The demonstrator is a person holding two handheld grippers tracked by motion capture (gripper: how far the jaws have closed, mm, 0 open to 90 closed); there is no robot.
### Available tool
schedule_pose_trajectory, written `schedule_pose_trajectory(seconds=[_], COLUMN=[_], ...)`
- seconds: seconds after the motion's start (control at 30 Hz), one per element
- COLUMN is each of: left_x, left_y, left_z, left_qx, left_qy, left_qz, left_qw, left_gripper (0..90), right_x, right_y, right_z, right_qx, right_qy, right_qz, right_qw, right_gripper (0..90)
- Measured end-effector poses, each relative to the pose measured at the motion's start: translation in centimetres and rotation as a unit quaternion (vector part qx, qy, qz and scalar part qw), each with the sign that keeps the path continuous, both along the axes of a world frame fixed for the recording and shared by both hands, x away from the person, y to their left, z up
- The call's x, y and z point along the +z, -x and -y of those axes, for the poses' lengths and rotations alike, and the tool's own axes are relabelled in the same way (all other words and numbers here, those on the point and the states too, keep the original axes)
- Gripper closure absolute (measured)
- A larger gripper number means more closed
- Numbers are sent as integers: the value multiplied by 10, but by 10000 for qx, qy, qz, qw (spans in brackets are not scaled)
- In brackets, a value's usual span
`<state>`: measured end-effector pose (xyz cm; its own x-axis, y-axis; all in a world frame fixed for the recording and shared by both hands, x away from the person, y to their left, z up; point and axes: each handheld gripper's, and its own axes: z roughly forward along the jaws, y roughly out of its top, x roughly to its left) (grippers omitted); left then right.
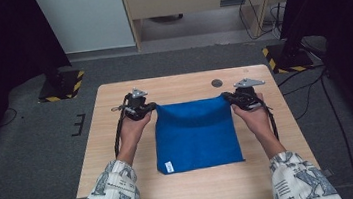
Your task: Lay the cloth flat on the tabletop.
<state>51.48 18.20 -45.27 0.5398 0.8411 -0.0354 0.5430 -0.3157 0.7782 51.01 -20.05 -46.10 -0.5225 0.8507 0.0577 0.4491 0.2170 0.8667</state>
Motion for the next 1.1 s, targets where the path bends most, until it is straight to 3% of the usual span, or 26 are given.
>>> schedule_pose_trajectory(seconds=[0.23,0.53,0.6,0.73,0.83,1.1], left_x=[-6,-2,-5,-13,-20,-32], left_y=[-4,-2,-4,-10,-15,-23], left_z=[1,1,0,1,1,6], left_qx=[38,107,167,167,210,269], left_qy=[-53,-119,-7,-66,6,139], left_qz=[-25,35,-8,-51,-122,-81], left_qw=[10000,9999,9999,9998,9997,9995], left_gripper=[886,886,886,886,886,885], right_x=[-8,-7,-8,-11,-15,-26], right_y=[-6,-5,-6,-11,-15,-18], right_z=[-1,-3,-3,-2,0,3], right_qx=[-50,-70,-90,-142,-236,-303], right_qy=[59,-21,-33,16,-243,-15], right_qz=[-86,-44,-85,-133,-271,-371], right_qw=[9999,10000,9999,9998,9991,9989], right_gripper=[872,873,873,873,874,875])
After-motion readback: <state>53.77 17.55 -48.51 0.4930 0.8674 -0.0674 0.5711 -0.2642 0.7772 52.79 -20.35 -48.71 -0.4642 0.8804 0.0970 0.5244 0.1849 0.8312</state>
